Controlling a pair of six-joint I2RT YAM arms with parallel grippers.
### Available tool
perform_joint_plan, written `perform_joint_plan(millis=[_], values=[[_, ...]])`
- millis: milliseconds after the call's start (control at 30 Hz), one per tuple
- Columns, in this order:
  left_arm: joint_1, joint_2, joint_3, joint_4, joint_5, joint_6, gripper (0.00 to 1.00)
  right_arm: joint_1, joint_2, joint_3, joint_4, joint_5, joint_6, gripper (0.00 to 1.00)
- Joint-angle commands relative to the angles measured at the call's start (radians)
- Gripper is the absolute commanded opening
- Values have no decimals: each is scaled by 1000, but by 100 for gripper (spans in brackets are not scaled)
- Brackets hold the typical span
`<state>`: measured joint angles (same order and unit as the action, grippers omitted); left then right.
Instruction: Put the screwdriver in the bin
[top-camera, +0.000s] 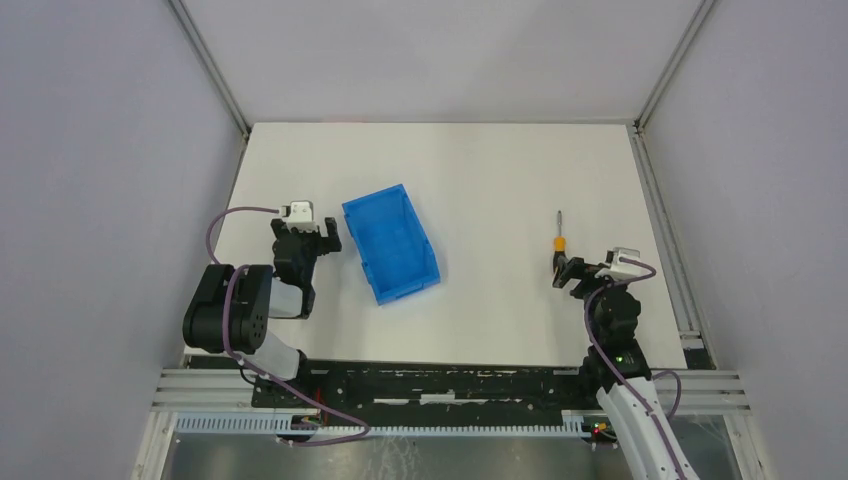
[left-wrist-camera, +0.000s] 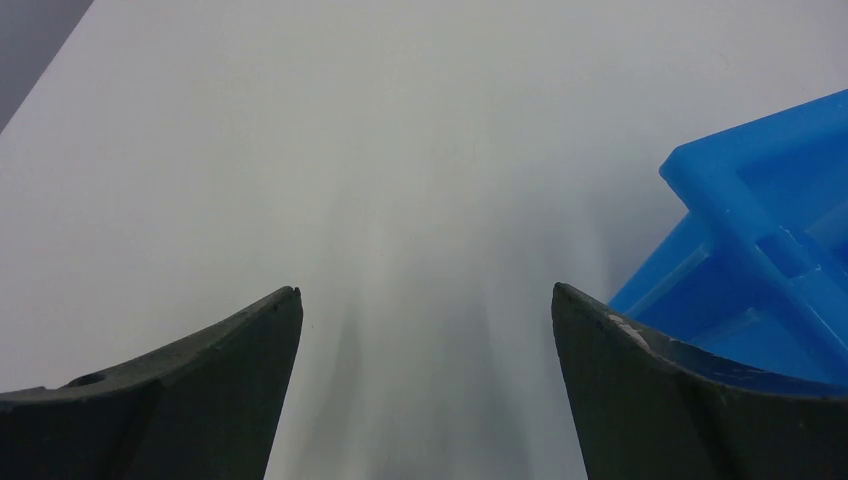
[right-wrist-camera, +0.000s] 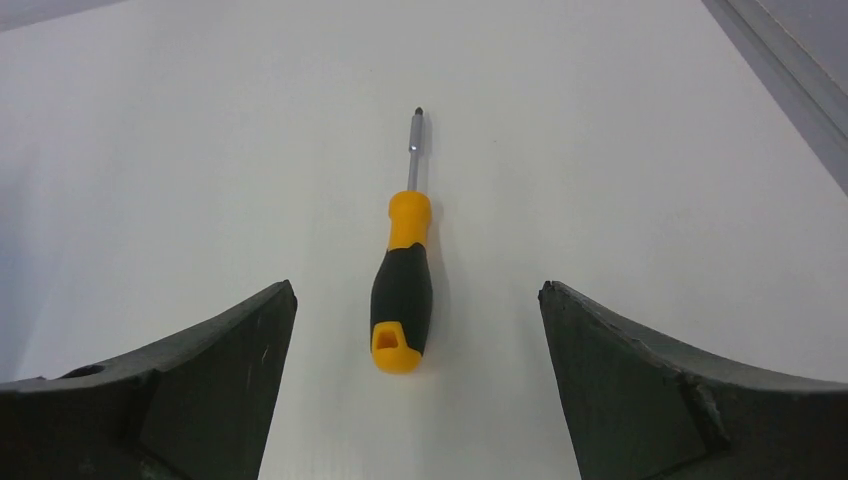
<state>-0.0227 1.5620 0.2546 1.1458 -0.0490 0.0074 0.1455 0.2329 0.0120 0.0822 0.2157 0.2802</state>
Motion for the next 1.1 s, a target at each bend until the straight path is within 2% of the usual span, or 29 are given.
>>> perform_joint_plan(millis=[0,100,200,400,500,600,767,867,933,1000,1067], values=[[6,-23,-3,22,6,-34,100,-2,29,55,3,69,-6,98],[5,-23,-3,22,6,-34,100,0,112,239,-56,41,-95,98],[6,-22,-3,22,7,-34,100,-2,294,511,-157,-29,-197,98],[6,-22,-3,23,6,-34,100,-2,908,1222,-761,2,-243,98],[6,-23,-3,22,6,-34,100,-8,1113,1286,-806,4,-246,98],[6,-23,-3,22,7,-34,100,-23,1223,1225,-739,-32,-229,97],[6,-23,-3,22,6,-34,100,-34,1392,1105,-633,-20,-193,89],[6,-23,-3,22,8,-34,100,-38,1458,1033,-541,-70,-179,77],[6,-23,-3,22,8,-34,100,-38,1503,1011,-512,-109,-177,62],[6,-24,-3,22,7,-34,100,-39,1534,1003,-506,-124,-174,44],[6,-23,-3,22,7,-34,100,-38,1539,1023,-545,-121,-181,17]])
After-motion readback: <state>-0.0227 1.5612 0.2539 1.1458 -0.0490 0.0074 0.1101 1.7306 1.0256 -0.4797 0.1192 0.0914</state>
